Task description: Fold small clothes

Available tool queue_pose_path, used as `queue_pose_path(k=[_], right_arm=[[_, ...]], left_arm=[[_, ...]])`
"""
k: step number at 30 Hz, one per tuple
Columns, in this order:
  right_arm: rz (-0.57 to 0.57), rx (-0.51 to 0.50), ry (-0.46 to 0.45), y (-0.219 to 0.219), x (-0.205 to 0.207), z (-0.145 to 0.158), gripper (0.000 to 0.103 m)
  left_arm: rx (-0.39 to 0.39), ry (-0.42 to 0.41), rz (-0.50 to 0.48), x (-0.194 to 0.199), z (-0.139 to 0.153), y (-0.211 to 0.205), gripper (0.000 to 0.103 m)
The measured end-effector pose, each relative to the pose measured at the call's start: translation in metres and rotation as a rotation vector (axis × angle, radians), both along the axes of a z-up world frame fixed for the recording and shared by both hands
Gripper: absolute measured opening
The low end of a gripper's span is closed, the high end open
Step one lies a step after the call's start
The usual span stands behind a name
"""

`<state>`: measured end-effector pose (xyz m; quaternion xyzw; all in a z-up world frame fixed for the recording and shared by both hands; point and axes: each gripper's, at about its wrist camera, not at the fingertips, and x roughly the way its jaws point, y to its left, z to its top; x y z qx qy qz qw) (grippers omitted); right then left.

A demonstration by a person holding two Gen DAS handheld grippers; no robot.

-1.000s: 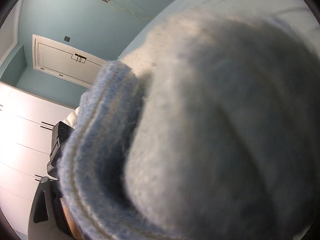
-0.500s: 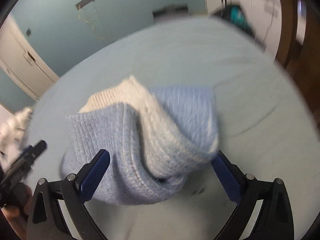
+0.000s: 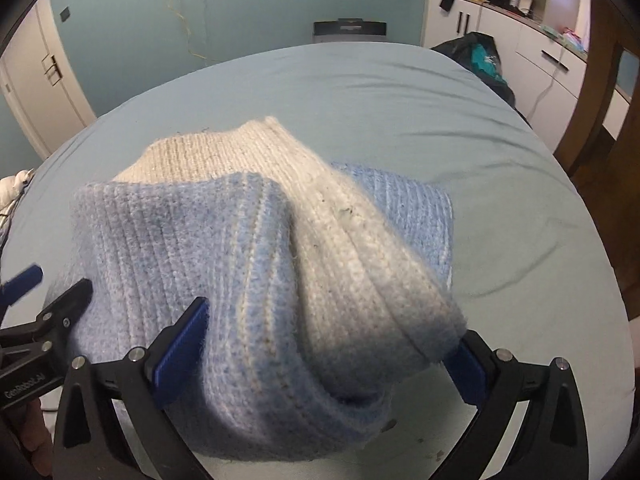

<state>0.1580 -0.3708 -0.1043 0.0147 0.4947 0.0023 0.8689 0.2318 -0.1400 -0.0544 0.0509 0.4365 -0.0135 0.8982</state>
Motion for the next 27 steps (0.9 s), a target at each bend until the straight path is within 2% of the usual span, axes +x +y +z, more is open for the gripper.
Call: queue_pose_path(k=[3,4,6,10,14,17,19,23,27], right_arm=[[0.023,0.016,0.031,-0.032,0.02,0.01,0.102],[0.012,0.023,0.011,-0.033,0.011,0.018,0.102],[-0.021,0.0,-0.106,-0.045,-0.014,0.034,0.102],[0.03,-0.108,-0.209,-0.047,-0.071,0.061,0.102],[0.089,-0.169,-0.242,-0.046,-0.124,0.063,0.102],[0.089,-0.155,-0.236,-0.051,-0.157,0.05,0.102],[0.059,-0.133,-0.238,-0.065,-0.16,0.036,0.102],[0.007,-0.144,-0.306,-0.08,-0.181,0.038,0.102],[0.02,-0.064,-0.377,-0.099,-0.199,0.054,0.102]], left_arm=[[0.122,-0.103,-0.033,-0.012,0.018,-0.013,0.103],[0.165,-0.144,-0.032,-0.019,0.025,-0.014,0.103],[0.191,-0.199,-0.028,-0.031,0.039,-0.015,0.103],[0.131,-0.217,0.008,-0.055,0.061,0.002,0.103],[0.089,-0.192,0.039,-0.105,0.063,0.025,0.103],[0.095,-0.147,0.024,-0.139,0.056,0.029,0.103],[0.084,-0.143,0.007,-0.165,0.056,0.027,0.103],[0.102,-0.167,-0.007,-0.197,0.06,0.019,0.103],[0.12,-0.152,-0.014,-0.213,0.056,0.017,0.103]])
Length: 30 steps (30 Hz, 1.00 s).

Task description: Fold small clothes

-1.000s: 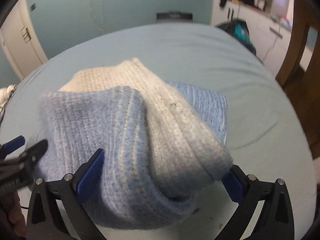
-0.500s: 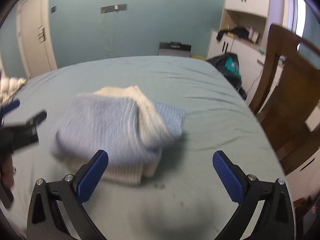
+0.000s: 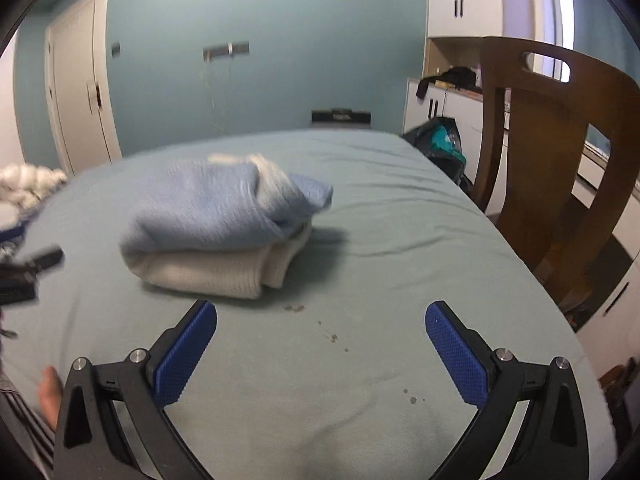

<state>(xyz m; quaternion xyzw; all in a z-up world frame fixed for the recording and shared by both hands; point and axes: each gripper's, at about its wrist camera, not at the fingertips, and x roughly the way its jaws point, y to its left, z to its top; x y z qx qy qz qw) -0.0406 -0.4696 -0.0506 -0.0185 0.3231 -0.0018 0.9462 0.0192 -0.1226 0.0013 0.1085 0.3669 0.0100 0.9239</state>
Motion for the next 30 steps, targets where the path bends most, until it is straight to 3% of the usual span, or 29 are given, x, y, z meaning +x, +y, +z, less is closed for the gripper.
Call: queue_pose_path(k=[5,9,17,30], right_arm=[[-0.037,0.005,0.013,-0.004,0.001,-0.01,0.102],[0.002,-0.039,0.031,0.02,0.017,-0.016,0.102],[0.087,-0.15,0.066,0.066,0.032,-0.024,0.102],[0.095,-0.129,0.081,0.061,0.026,-0.022,0.102]], left_arm=[[0.057,0.03,0.015,0.003,-0.011,-0.005,0.103],[0.095,0.034,0.012,0.007,-0.017,-0.014,0.103],[0.089,0.063,0.003,0.011,-0.022,-0.015,0.103],[0.013,0.111,-0.003,0.012,-0.019,-0.006,0.103]])
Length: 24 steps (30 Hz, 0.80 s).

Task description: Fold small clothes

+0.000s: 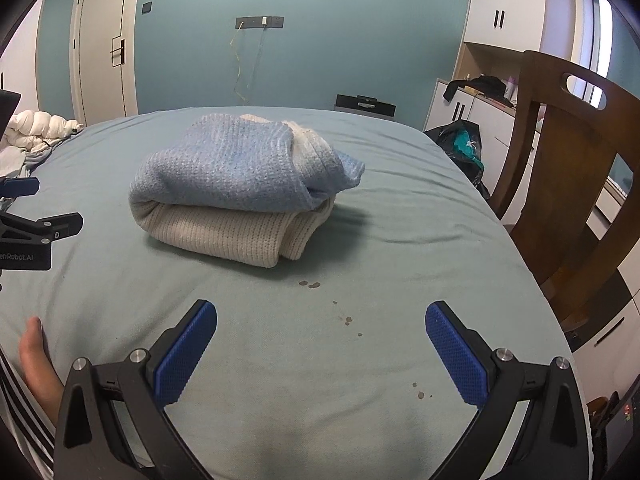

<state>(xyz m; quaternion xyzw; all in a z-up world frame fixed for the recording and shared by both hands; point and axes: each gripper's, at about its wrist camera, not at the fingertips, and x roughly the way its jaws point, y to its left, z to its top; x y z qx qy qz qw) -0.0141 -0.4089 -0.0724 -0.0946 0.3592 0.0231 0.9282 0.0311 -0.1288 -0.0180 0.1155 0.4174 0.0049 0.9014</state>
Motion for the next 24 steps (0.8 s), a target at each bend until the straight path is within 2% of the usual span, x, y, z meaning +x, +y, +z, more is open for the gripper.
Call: queue_pose_path(k=[24], right_arm=[[-0.003,0.012,0.002,-0.0002,-0.0054,0.0061,0.102]], left_arm=[[-0.006,-0.003,-0.014,-0.001,0.0049,-0.0002,0.103]])
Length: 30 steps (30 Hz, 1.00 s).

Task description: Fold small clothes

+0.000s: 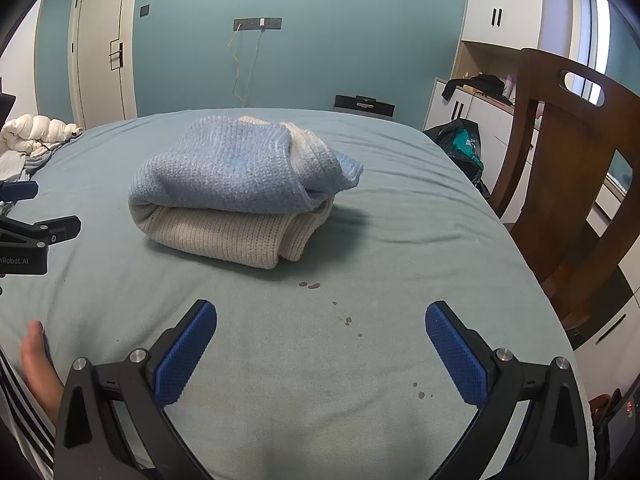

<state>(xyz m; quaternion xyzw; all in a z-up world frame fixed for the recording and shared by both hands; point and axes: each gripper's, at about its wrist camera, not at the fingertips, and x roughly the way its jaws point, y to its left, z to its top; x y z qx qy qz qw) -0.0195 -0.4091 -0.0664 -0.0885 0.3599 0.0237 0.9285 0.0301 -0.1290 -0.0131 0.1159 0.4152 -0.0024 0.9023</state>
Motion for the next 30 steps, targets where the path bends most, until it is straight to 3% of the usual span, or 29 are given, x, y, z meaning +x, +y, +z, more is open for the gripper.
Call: queue_pose_path(k=[30], right_arm=[[-0.008,-0.001,-0.005,0.001,-0.001,0.0,0.102]], left_arm=[[0.027,0.0,-0.024,-0.003,-0.001,-0.012,0.103]])
